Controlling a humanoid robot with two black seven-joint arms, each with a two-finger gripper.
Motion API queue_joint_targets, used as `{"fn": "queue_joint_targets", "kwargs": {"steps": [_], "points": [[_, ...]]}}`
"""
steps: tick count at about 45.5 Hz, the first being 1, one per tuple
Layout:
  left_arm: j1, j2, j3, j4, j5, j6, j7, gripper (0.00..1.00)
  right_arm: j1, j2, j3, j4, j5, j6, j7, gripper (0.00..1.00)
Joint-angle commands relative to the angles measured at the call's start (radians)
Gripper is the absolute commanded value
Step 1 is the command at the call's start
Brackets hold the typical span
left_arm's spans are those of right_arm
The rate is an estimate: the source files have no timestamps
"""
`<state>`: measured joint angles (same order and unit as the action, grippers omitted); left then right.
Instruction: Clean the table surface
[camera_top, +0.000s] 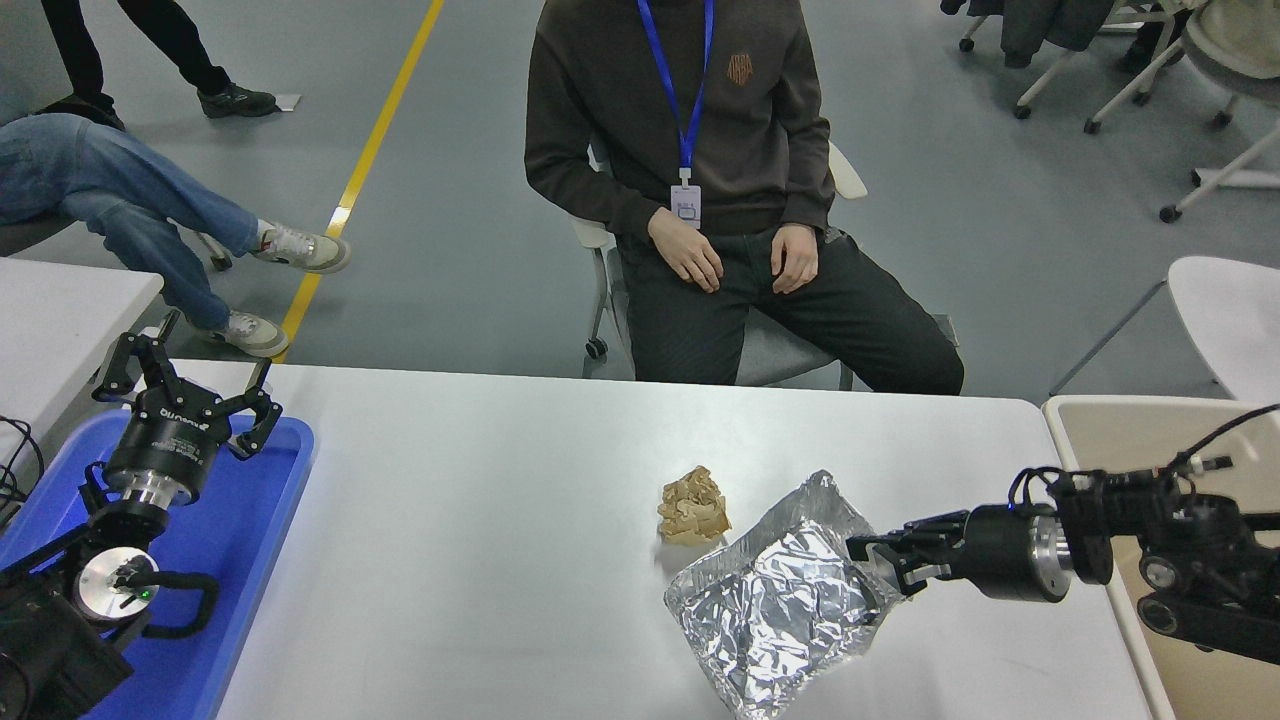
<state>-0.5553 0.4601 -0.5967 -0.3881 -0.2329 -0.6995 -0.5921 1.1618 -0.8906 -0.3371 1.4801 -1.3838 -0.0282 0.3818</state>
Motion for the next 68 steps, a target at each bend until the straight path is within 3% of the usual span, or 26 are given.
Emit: {"fn": "queue_joint_targets", "kwargs": {"steps": [1,22,30,52,68], "points": [[0.000,0.000,0.000,0.000,0.000,0.000,0.000,1.00,0.102,-0.113,0.003,0.066,0.025,0.070,0.034,0.00],[0.000,0.000,0.000,0.000,0.000,0.000,0.000,1.00,0.167,-0.297,0.219,0.106,0.094,0.341,0.075,0.00],[0.000,0.000,0.000,0.000,0.000,0.000,0.000,1.00,0.167,-0.341,0.283,0.092,0.098,0.390,0.075,0.00],[0.000,0.000,0.000,0.000,0.000,0.000,0.000,1.00,0.070,-0.435,0.265,-0.165,0.106,0.367,0.074,0.00],[0.000,0.000,0.000,0.000,0.000,0.000,0.000,1.00,-0.112,-0.392,0.265,-0.429,0.291,0.268,0.075,0.00]]}}
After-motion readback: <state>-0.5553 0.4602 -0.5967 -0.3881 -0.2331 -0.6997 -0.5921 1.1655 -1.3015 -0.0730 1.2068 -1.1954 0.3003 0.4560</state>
